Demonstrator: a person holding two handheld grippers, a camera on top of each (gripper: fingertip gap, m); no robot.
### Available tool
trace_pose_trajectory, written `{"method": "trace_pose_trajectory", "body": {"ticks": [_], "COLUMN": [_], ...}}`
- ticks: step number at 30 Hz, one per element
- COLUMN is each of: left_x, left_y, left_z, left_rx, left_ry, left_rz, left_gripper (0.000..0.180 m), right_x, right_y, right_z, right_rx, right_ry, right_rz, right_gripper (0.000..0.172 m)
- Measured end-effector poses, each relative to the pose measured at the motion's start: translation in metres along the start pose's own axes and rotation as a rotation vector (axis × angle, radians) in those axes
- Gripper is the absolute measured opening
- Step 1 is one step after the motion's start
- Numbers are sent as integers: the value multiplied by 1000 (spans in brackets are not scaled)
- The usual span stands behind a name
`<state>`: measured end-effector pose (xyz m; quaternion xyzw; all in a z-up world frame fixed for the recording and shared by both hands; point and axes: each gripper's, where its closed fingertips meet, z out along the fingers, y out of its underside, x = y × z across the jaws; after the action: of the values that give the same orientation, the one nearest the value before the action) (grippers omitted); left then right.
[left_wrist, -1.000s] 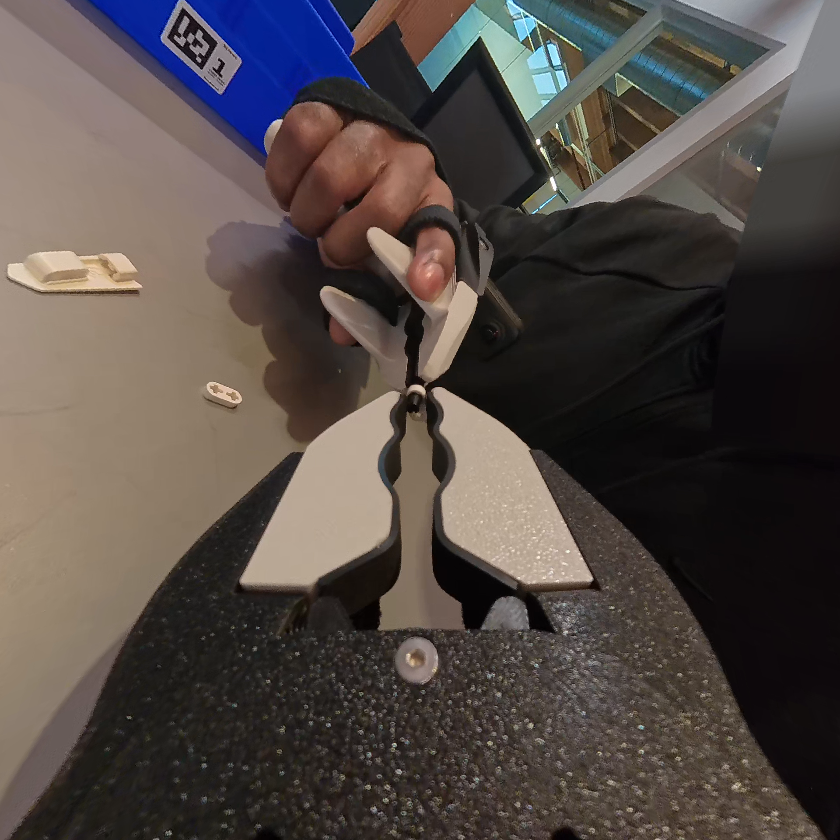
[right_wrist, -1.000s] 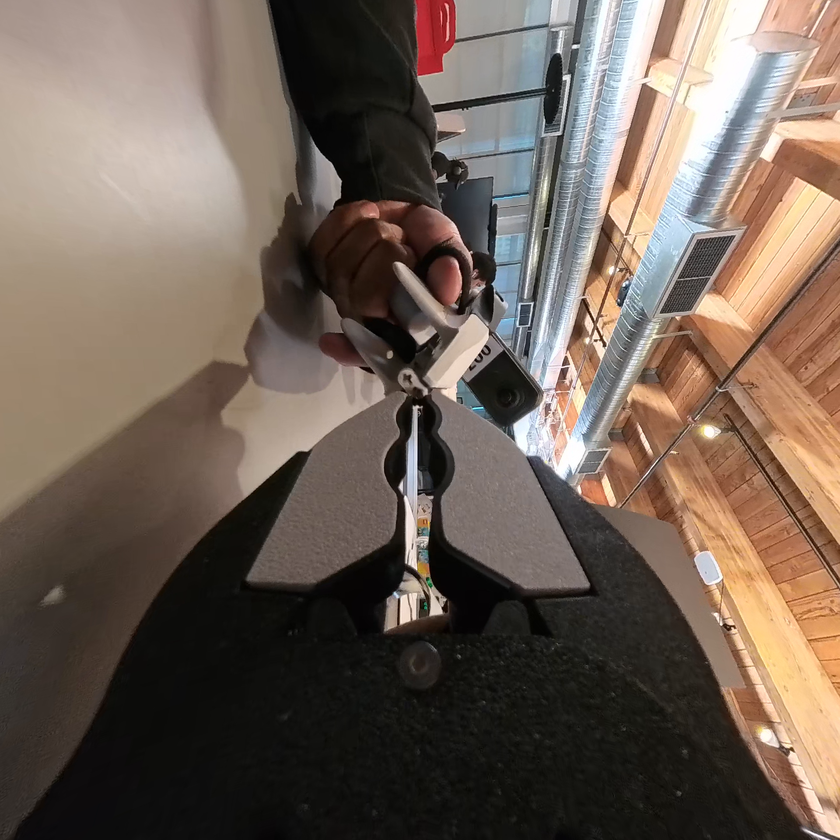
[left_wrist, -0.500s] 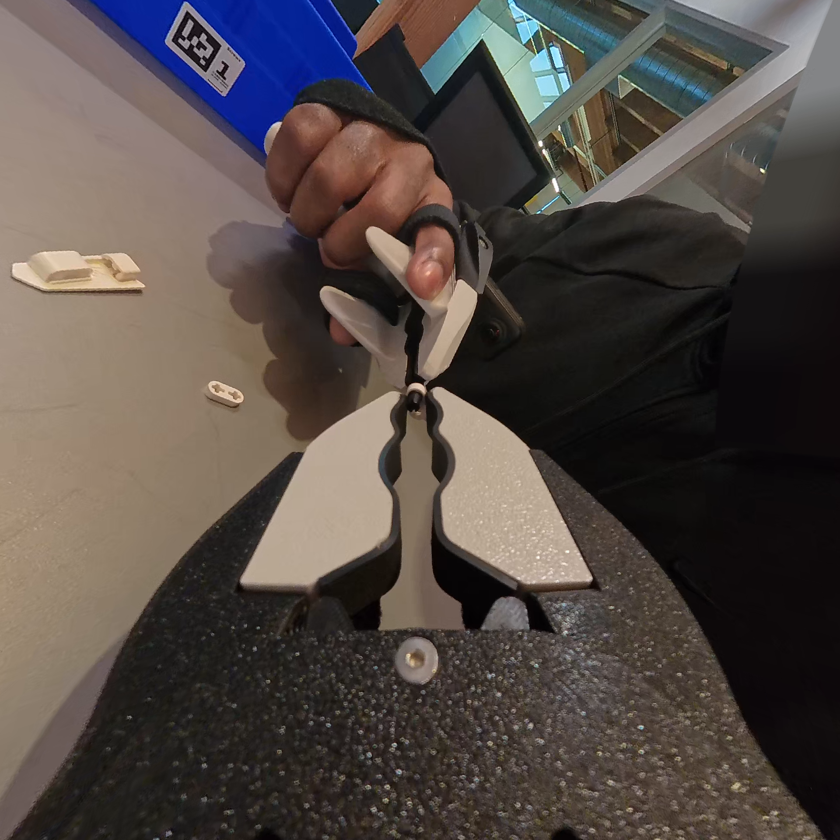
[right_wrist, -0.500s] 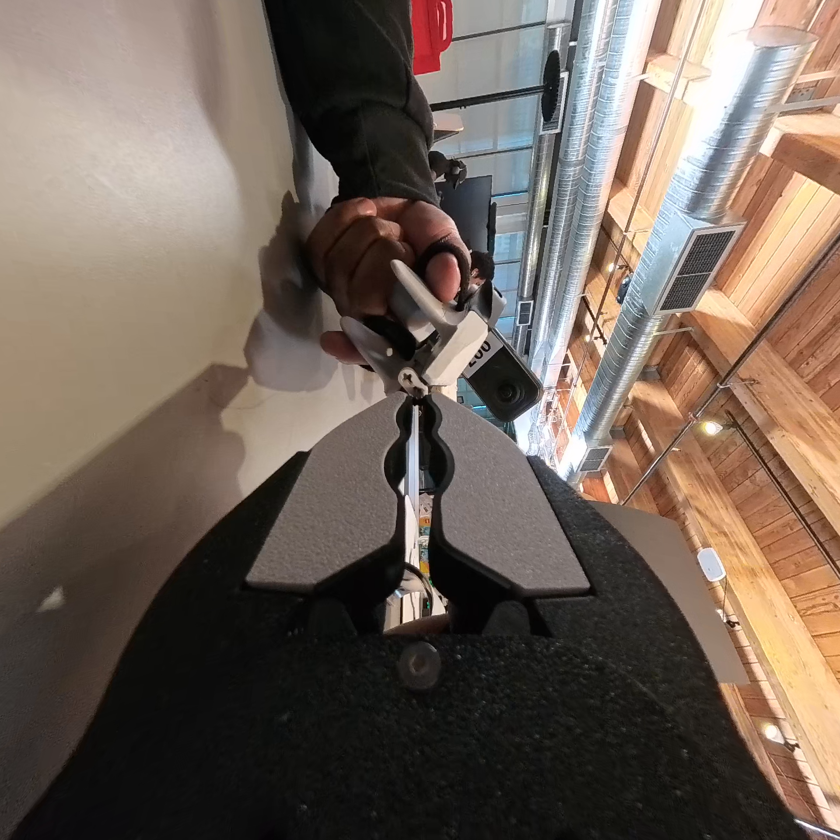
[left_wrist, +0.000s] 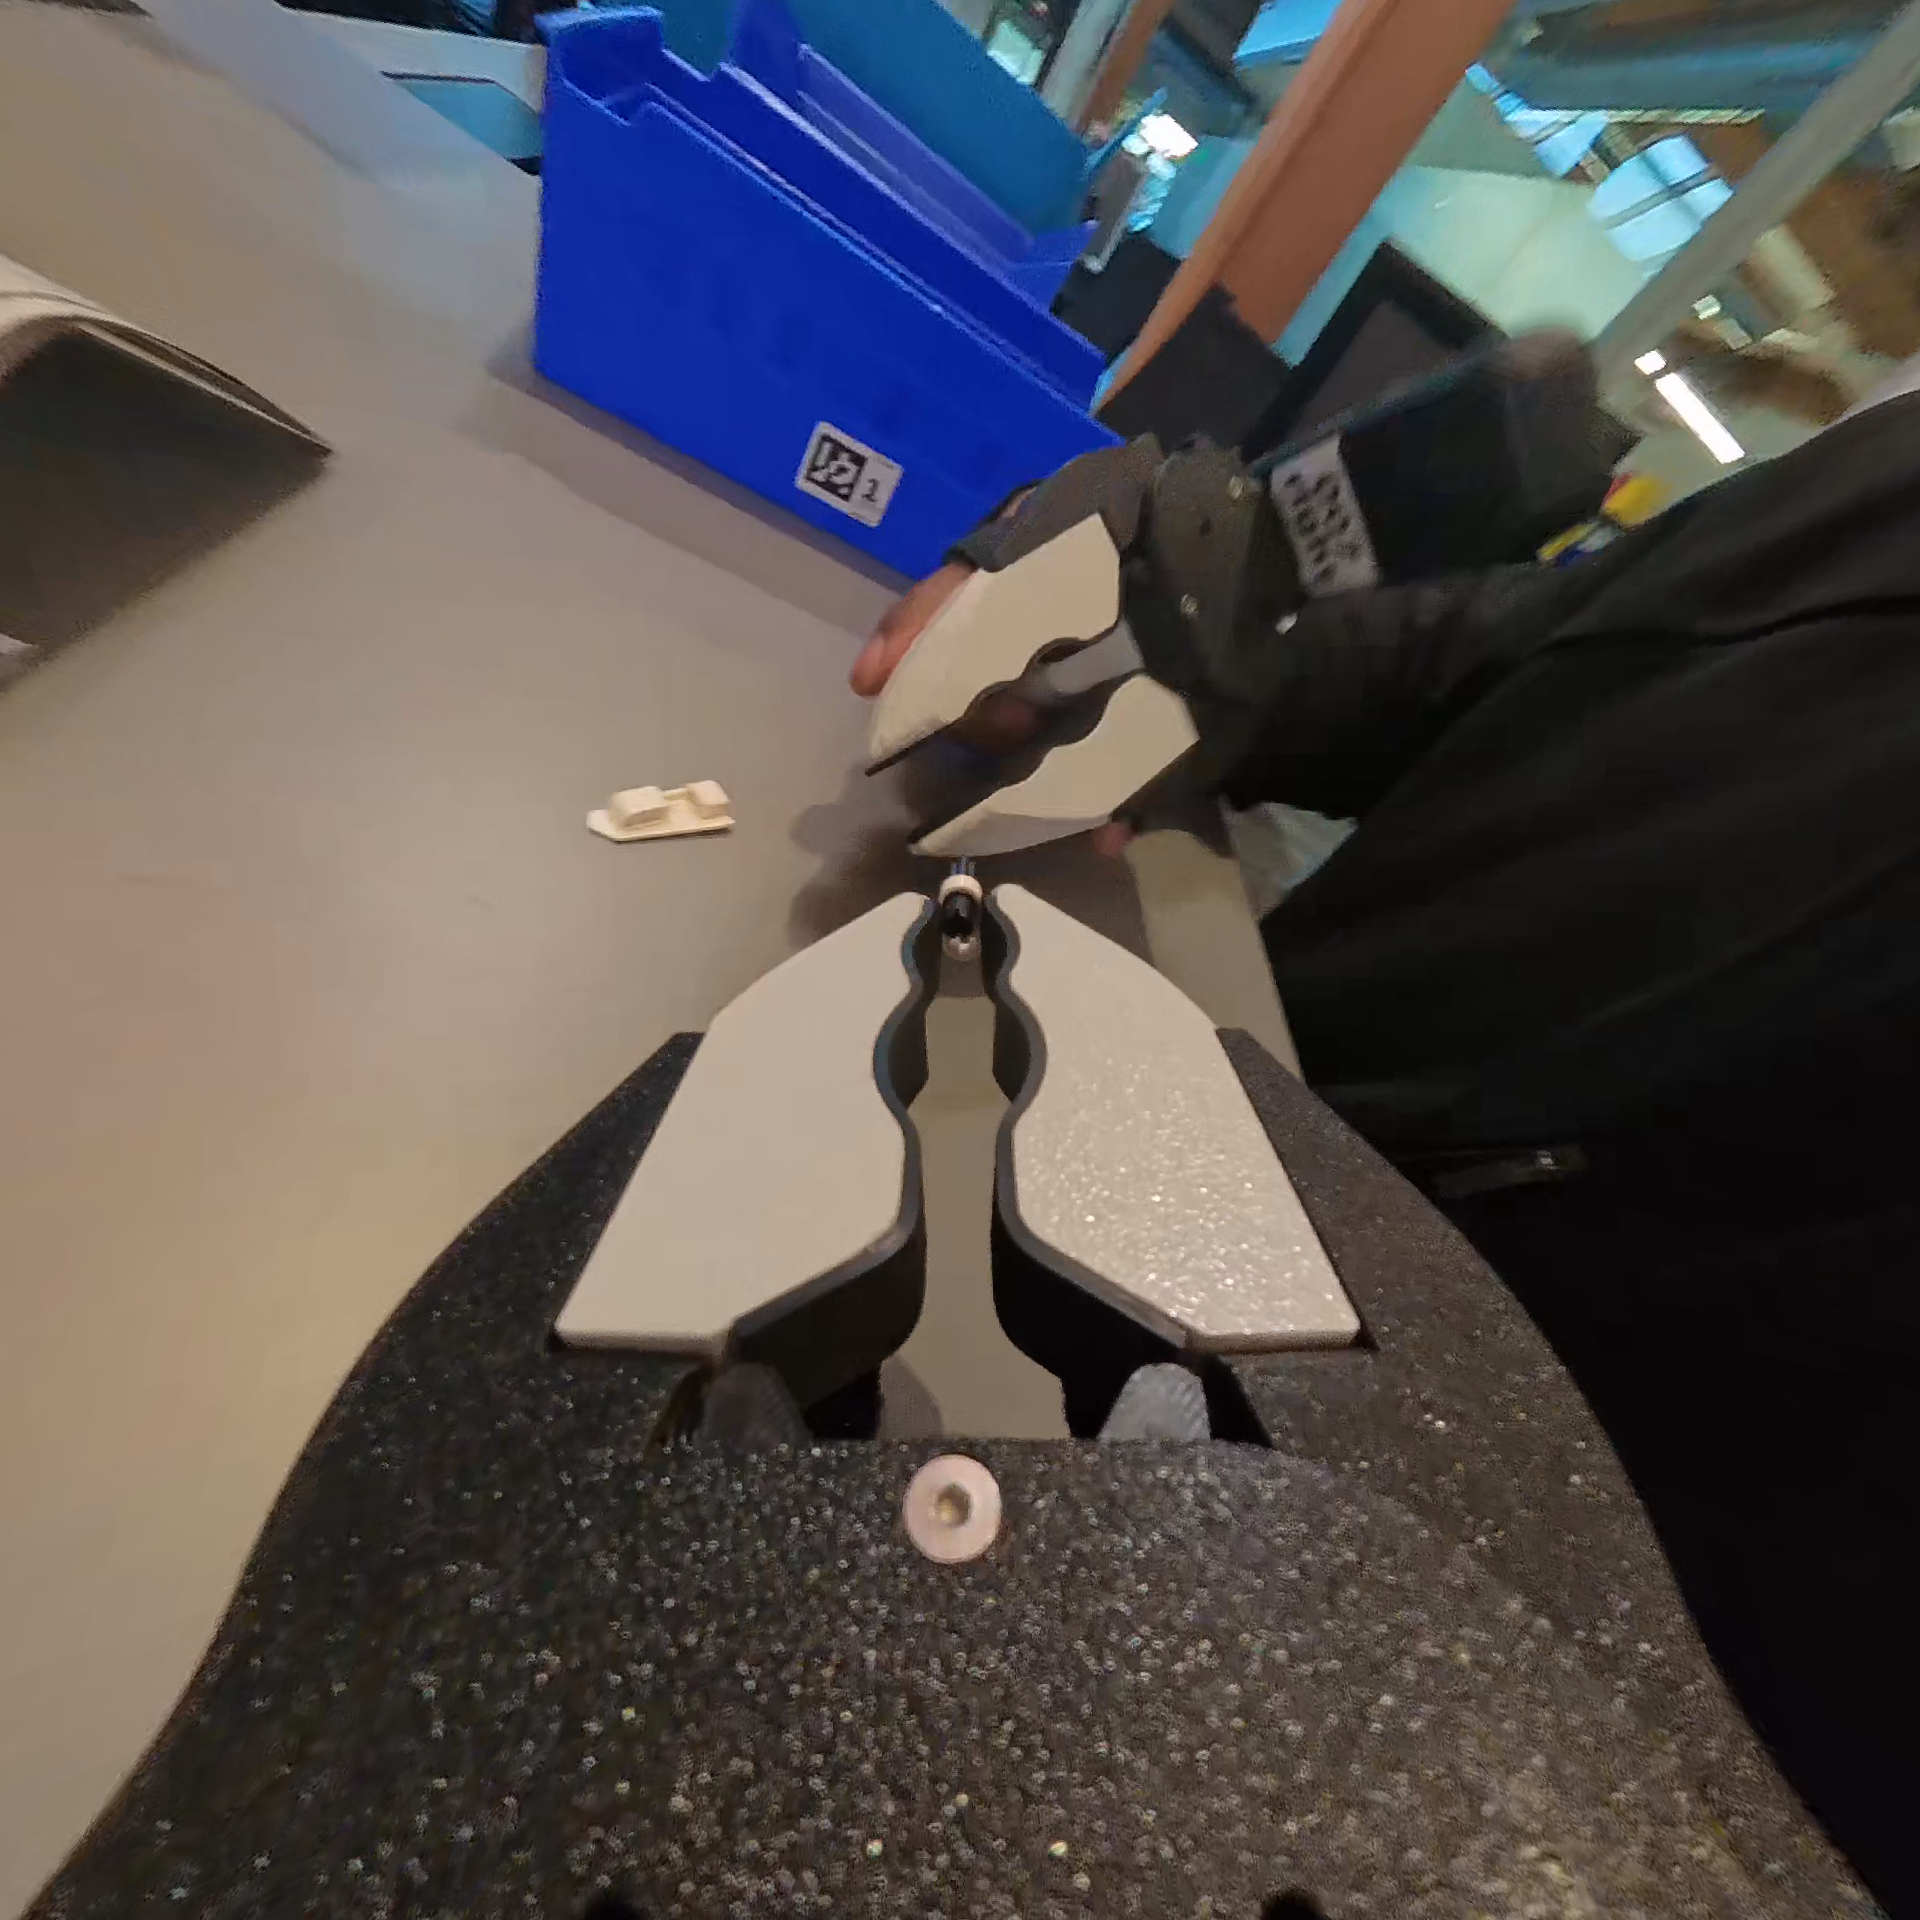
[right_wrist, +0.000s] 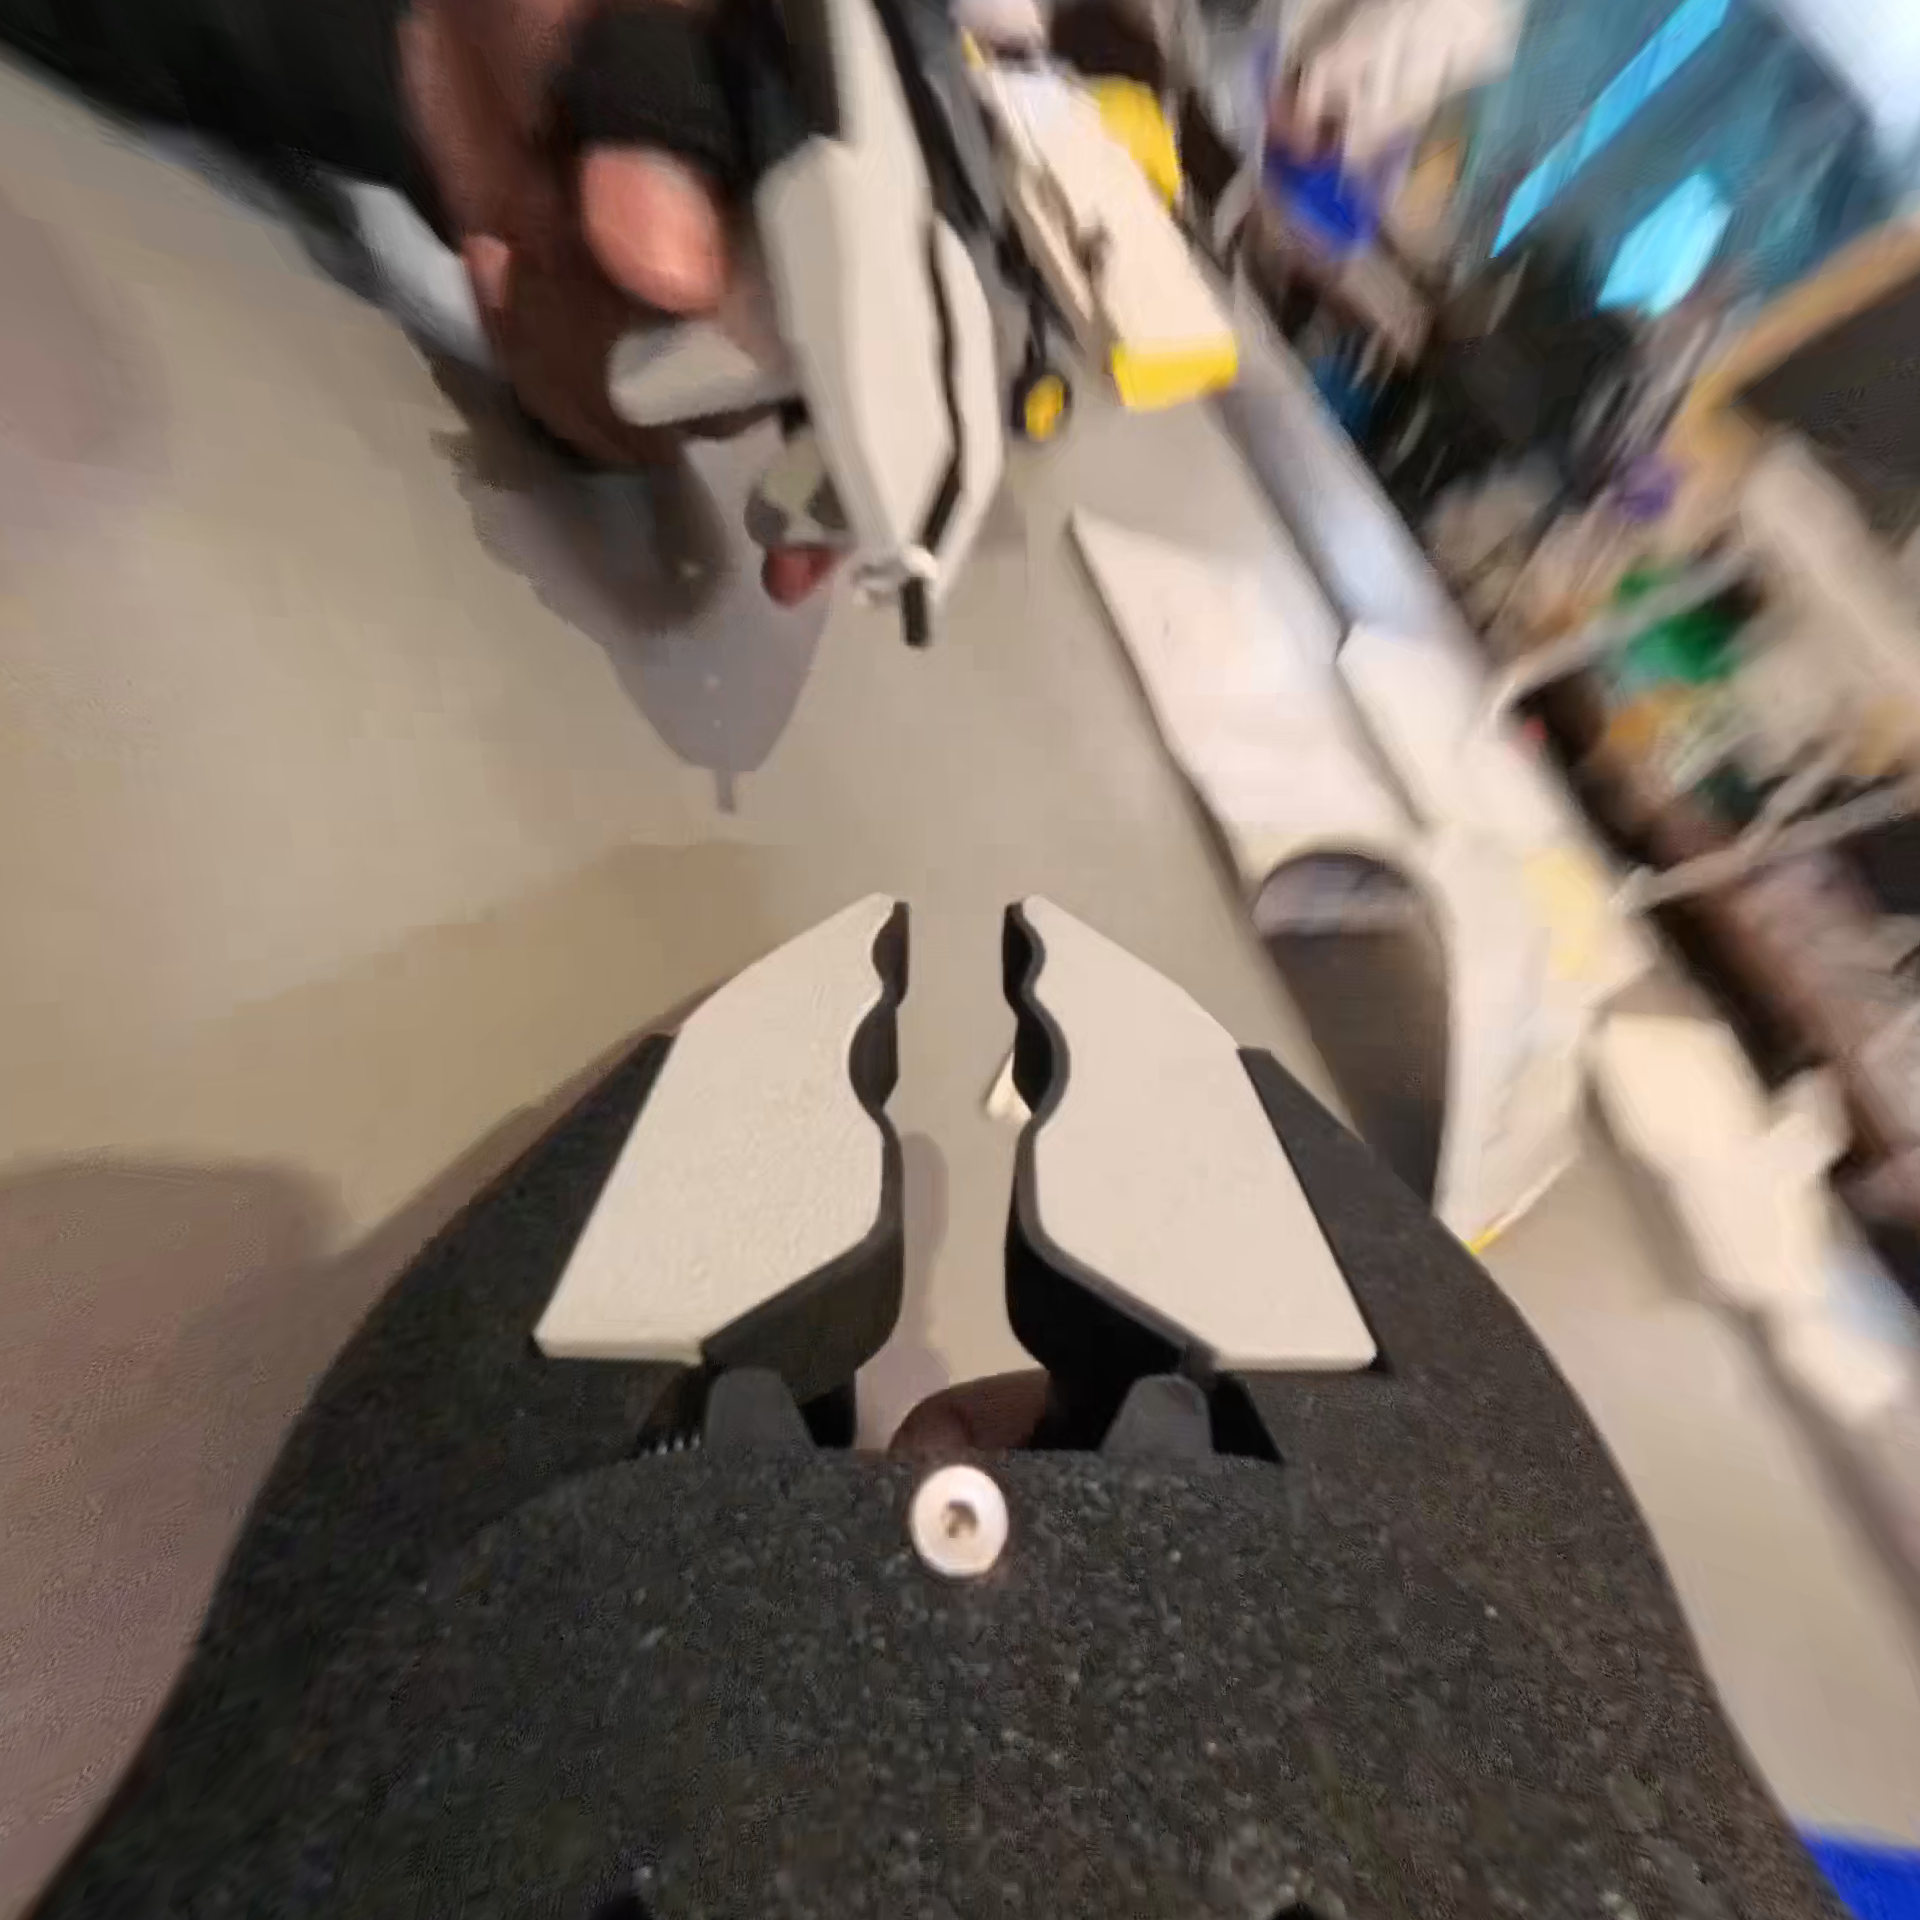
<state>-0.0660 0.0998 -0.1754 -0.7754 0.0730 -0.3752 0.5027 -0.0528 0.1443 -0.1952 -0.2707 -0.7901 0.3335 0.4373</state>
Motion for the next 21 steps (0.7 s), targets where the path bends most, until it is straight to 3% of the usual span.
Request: {"method": "trace_pose_trajectory", "body": {"ticks": [4,6,8,16,21], "left_x": [-8,-11,-10,1,5], "left_y": [-1,1,3,14,19], "left_z": [1,1,1,-7,-13], "left_rx": [7,12,13,-9,-17], "left_ry": [-101,-141,-163,-156,-153], "left_rz": [61,88,122,175,181], "left_gripper": [7,7,7,7,7], "right_x": [-7,-18,-26,-30,-25], "right_y": [11,20,21,37,39], "right_z": [0,3,8,12,5], "right_rx": [-233,-384,-435,-594,-546], "right_ry": [-97,-123,-128,34,86], "right_rz": [526,725,854,928,940], "right_gripper": [16,37,55,68,71]}}
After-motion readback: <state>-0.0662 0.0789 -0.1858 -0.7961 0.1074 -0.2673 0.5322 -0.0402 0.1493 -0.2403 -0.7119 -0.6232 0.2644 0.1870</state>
